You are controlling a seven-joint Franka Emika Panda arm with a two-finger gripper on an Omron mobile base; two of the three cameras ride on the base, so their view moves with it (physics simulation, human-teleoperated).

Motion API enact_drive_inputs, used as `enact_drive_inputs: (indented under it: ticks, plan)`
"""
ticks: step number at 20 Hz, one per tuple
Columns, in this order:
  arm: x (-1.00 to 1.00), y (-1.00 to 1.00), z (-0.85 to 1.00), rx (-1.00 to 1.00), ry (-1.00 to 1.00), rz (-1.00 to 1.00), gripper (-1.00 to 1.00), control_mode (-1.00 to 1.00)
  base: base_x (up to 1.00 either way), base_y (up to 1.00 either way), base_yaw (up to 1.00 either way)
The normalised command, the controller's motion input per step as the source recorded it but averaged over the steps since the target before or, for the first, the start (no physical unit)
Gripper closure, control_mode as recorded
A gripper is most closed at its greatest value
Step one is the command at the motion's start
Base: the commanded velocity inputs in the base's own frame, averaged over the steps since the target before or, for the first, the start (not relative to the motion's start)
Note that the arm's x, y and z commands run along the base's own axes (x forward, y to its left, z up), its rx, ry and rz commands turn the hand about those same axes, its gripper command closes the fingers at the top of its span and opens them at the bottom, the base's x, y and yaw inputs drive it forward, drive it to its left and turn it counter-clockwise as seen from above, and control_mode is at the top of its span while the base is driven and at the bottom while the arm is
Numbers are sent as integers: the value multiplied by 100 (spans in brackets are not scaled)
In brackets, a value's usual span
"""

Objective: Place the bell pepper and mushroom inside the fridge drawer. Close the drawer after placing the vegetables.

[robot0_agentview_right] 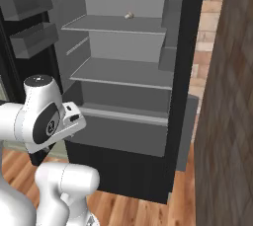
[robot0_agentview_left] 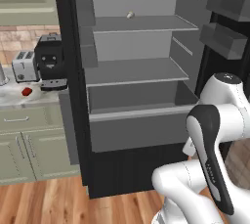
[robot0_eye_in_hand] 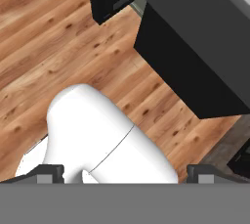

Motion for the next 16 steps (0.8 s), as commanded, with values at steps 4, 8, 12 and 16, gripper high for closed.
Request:
enact_drive_inputs:
  ticks: [4, 8, 12, 16]
  plan:
    - [0, 0, 0, 0, 0, 0, -100, 100, -61, 64, -5]
    - [0, 0, 0, 0, 0, 0, -100, 100, -28, 87, -6]
    - [0, 0, 0, 0, 0, 0, -100, 100, -4, 100, -7]
    - [0, 0, 0, 0, 0, 0, -100, 100, 0, 100, -8]
